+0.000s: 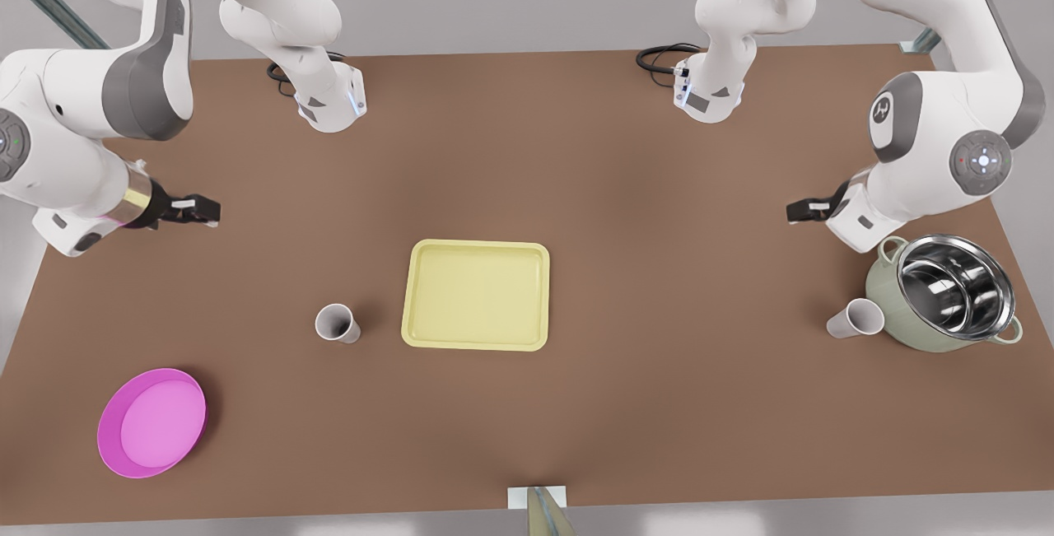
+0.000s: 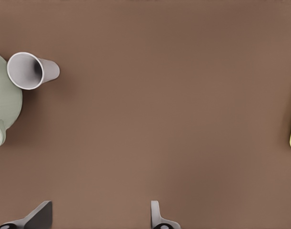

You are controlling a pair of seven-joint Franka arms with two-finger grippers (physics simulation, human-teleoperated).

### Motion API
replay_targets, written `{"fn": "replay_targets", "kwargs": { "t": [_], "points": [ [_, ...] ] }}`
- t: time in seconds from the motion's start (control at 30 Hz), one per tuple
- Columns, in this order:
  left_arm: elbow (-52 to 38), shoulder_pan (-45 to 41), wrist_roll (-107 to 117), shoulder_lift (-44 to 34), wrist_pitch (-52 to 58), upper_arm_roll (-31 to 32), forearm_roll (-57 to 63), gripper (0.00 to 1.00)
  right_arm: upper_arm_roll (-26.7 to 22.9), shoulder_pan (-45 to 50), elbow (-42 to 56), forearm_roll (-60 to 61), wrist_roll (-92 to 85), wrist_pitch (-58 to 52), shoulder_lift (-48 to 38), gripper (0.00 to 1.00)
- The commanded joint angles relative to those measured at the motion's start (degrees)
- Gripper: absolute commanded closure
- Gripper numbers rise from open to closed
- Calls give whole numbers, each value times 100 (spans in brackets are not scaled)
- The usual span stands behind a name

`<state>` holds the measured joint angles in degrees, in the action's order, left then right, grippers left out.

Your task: Use both arms to respectively pick up the white IKEA cups from the middle-left and middle-right positions, then place the white IKEA cups onto the middle-middle tray, ensuring that the cups remain upright and do not tip over

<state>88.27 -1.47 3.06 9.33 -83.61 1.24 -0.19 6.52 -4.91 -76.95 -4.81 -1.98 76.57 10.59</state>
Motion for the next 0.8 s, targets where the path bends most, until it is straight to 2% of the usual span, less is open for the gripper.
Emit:
{"fn": "replay_targets", "kwargs": {
  "t": [0.0,0.03,0.07,0.13,0.17,0.3,0.33,0.53,0.77],
  "points": [
    [-3,-2,151,-1,-314,-1,-16,0,-1,-10,-40,137,-241,411,-5,0],
    [-3,-2,142,8,-322,-1,-16,0,-10,-10,-40,129,-215,429,118,0],
    [-91,15,133,341,-349,-36,1,0,16,34,-5,147,-109,473,671,0],
    [-1031,463,-166,1712,-840,-132,125,0,16,25,-40,120,-109,1527,1717,0],
    [-1093,622,-288,2073,-1324,-132,125,0,7,8,-40,120,-109,2107,2096,0],
    [-1190,877,-324,2758,-2511,-132,125,0,51,104,-540,199,172,3267,2290,0],
    [-1216,885,-324,2873,-2669,-132,125,0,60,104,-769,199,172,3610,2228,0],
    [-935,1000,-315,3049,-2669,-422,98,0,60,482,-804,270,436,4120,2606,0],
    [-575,1123,-324,3277,-2783,-519,116,0,113,438,-1340,314,427,4358,2588,0]
  ]
}}
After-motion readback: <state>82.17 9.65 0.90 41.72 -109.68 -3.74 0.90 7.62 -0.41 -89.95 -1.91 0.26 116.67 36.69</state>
